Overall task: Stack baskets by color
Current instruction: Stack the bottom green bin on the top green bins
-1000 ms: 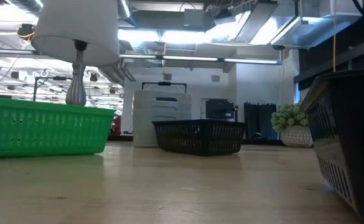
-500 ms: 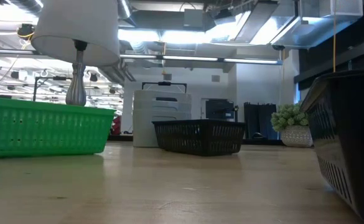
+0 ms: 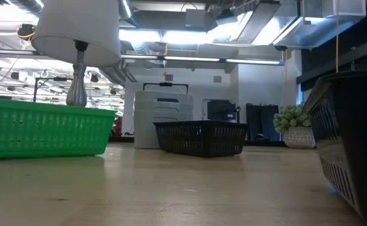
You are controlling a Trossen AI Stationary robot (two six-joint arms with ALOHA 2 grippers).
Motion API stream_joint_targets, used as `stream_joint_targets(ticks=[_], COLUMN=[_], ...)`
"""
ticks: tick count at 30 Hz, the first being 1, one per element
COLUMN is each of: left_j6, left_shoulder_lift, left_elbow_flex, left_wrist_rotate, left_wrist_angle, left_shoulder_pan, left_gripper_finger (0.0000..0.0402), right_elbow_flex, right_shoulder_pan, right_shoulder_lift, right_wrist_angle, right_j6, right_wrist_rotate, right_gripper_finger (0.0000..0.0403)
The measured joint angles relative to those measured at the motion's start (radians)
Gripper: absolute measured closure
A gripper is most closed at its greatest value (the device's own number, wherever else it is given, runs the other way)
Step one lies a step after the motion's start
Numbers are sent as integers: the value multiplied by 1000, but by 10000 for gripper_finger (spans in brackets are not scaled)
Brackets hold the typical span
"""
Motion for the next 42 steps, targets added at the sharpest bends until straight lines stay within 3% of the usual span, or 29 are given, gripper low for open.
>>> stream_joint_targets(ticks=[5,15,34,37,40,42], left_j6=[-76,-92,-54,-17,5,21], left_shoulder_lift=[98,288,451,464,459,444], left_elbow_flex=[0,0,0,0,0,2], left_wrist_rotate=[-70,-63,-72,-63,-61,-60], left_wrist_angle=[0,0,22,22,21,17], left_shoulder_pan=[-52,-91,-90,-84,-63,-47], left_gripper_finger=[297,296,300,320,375,391], right_elbow_flex=[0,-1,-1,-1,-1,-1], right_shoulder_pan=[14,18,18,18,18,18], right_shoulder_lift=[0,0,1,0,-12,-26], right_wrist_angle=[0,3,23,22,16,16], right_j6=[0,3,3,2,1,-1], right_wrist_rotate=[0,0,3,3,3,3], right_gripper_finger=[336,336,336,336,336,336])
